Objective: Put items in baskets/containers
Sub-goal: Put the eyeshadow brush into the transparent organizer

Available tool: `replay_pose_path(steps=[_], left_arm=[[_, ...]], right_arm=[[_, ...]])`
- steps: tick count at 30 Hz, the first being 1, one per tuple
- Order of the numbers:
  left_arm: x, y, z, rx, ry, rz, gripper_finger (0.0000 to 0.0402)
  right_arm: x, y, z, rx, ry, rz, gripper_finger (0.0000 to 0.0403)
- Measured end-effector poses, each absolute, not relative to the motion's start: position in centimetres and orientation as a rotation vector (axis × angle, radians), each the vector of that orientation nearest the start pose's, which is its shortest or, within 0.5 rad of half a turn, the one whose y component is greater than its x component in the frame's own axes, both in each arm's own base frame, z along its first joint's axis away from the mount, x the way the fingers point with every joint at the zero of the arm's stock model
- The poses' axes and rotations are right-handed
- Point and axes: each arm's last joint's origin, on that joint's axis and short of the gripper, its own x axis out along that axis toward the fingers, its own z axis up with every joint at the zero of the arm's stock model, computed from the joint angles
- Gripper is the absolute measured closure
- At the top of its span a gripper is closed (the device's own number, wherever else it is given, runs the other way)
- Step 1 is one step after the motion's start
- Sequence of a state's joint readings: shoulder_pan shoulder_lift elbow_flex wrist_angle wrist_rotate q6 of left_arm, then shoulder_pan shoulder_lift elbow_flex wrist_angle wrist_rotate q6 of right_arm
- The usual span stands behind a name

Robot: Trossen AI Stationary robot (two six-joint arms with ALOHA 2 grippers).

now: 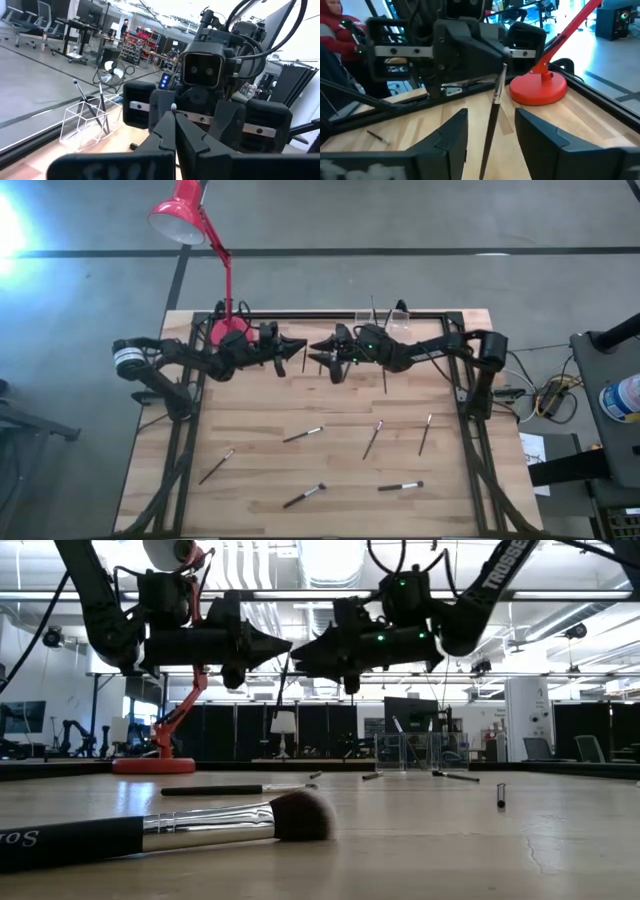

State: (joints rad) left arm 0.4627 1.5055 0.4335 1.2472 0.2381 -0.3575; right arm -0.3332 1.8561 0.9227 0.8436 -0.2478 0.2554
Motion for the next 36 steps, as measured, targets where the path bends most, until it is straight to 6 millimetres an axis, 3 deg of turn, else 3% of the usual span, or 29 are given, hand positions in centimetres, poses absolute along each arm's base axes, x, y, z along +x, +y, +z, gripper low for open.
replay_pose_path(steps=[10,19,21,29,36], left_arm=[[24.3,11.1,19.7,-0.274,-0.202,0.185,0.0401],[24.3,11.0,19.8,-0.276,-0.207,0.182,0.0401],[24.3,11.1,19.8,-0.311,-0.210,0.181,0.0400],[23.6,11.3,20.0,-0.339,-0.185,0.205,0.0368],[23.2,11.1,20.3,-0.287,-0.151,0.174,0.0363]], right_arm=[[38.4,-12.6,19.0,0.274,0.048,-0.097,0.0274],[39.4,-12.9,18.4,0.279,0.056,-0.085,0.0369],[39.1,-12.8,18.4,0.276,0.059,-0.085,0.0386],[36.7,-12.7,20.0,0.222,0.141,-0.173,0.0388],[33.3,-13.8,23.7,0.165,0.230,-0.413,0.0389]])
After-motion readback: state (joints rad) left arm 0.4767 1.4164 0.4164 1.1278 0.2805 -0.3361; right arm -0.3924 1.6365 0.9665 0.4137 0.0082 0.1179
